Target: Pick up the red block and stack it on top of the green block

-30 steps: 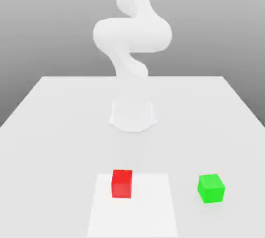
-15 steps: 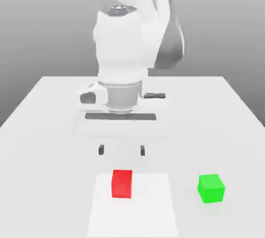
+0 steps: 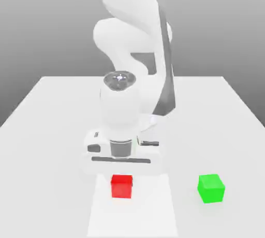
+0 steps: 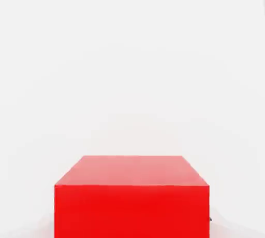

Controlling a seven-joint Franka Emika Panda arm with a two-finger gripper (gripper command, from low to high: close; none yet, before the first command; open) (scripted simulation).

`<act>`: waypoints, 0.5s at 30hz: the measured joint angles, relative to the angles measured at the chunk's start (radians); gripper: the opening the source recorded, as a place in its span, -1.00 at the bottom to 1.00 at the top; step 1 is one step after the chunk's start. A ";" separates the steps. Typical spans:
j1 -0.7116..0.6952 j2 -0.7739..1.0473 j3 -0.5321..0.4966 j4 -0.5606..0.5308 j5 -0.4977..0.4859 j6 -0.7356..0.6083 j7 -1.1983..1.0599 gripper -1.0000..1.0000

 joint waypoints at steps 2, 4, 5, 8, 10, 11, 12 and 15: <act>0.005 -0.055 -0.009 -0.008 -0.014 -0.047 0.010 -1.00; 0.006 -0.123 -0.013 -0.018 -0.029 -0.105 0.021 -1.00; 0.004 -0.158 -0.014 -0.023 -0.035 -0.135 0.025 -1.00; -0.003 -0.236 0.008 -0.020 -0.043 -0.215 0.068 -1.00; 0.086 -0.245 0.071 0.008 -0.040 -0.252 0.143 -1.00; 0.146 -0.246 0.094 0.023 -0.039 -0.269 0.186 -1.00; 0.189 -0.247 0.112 0.040 -0.038 -0.286 0.229 -1.00; 0.301 -0.246 0.168 0.090 -0.034 -0.335 0.361 -1.00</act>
